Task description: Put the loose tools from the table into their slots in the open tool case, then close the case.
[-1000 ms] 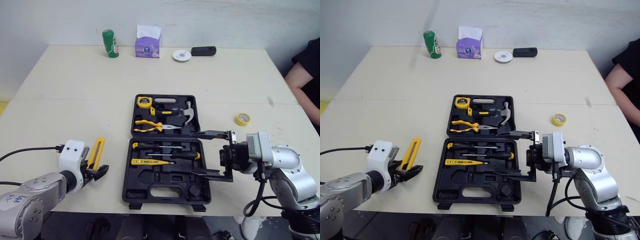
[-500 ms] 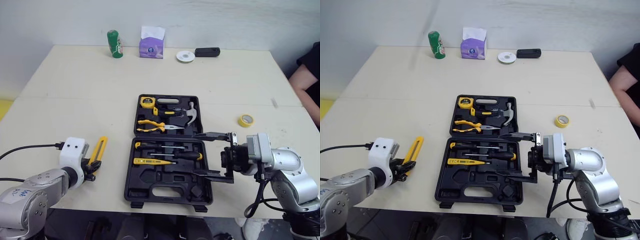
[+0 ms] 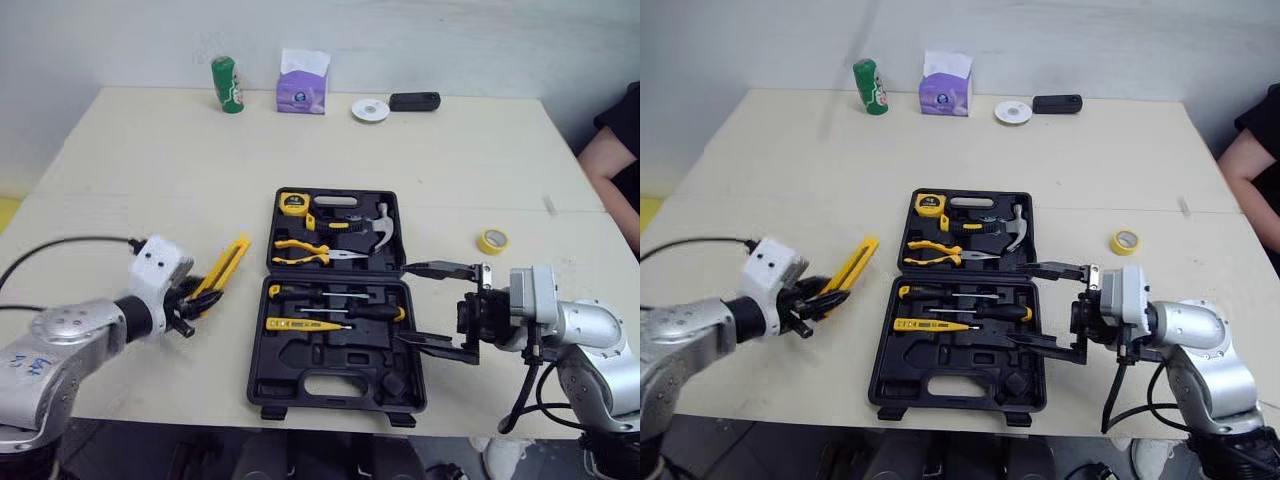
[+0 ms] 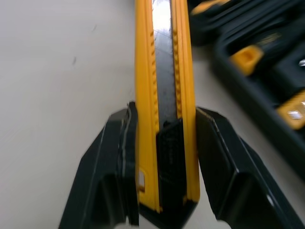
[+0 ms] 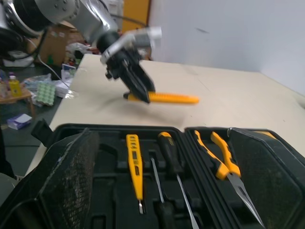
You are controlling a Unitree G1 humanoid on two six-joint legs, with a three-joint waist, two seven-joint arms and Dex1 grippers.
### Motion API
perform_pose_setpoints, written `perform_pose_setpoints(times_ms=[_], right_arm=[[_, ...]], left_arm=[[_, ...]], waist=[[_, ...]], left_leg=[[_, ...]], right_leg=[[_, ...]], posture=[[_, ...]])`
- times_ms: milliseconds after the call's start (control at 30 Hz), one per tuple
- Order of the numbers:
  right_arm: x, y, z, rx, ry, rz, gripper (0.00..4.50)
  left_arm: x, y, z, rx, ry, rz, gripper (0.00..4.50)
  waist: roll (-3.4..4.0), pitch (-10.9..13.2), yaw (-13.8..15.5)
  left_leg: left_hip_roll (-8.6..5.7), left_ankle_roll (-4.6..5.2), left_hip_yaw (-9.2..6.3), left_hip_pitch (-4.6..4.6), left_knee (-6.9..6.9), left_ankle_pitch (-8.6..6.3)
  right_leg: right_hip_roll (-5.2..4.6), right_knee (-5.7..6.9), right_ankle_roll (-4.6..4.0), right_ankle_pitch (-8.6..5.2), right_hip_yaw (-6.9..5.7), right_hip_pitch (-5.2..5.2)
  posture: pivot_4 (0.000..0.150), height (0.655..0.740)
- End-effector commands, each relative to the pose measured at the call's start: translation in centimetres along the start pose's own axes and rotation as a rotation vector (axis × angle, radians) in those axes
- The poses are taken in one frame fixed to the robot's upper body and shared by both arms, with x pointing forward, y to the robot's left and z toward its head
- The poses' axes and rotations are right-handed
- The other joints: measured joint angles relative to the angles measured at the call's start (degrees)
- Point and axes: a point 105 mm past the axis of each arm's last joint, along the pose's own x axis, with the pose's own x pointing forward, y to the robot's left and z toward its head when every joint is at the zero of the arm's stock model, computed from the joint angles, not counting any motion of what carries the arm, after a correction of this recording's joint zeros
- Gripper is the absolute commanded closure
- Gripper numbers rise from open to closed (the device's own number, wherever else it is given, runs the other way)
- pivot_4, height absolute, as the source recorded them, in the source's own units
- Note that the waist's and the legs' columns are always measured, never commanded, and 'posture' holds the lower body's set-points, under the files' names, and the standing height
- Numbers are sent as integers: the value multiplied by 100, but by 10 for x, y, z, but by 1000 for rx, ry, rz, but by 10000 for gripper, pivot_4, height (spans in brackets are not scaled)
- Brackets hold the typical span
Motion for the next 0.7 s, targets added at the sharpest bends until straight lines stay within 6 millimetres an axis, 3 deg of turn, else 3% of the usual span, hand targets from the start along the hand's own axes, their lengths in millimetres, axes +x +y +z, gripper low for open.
perform_pose_setpoints(times_ms=[33,200,467,700], right_arm=[[-8,2,5,-42,28,-8,0],[-20,5,2,-39,85,-41,0],[-29,18,-4,-29,140,-62,0],[-36,35,-5,-10,181,-102,0]], left_arm=[[-3,-9,18,134,-93,-143,32287],[2,-34,35,285,-157,-393,32287],[24,-83,43,425,-151,-793,32287],[45,-101,37,453,-51,-885,32287]], waist=[[2,1,0],[5,4,28],[10,8,23],[8,9,22]], left_leg=[[2,4,0,0,0,1],[4,16,-1,-4,7,2],[2,28,0,-3,11,8],[2,39,7,-3,17,15]], right_leg=[[2,-1,-1,-1,0,0],[3,0,-3,-2,-5,2],[6,8,3,2,-5,5],[14,12,5,2,-2,5]], posture=[[1500,7400],[1500,7400],[1500,7400],[1500,7400]])
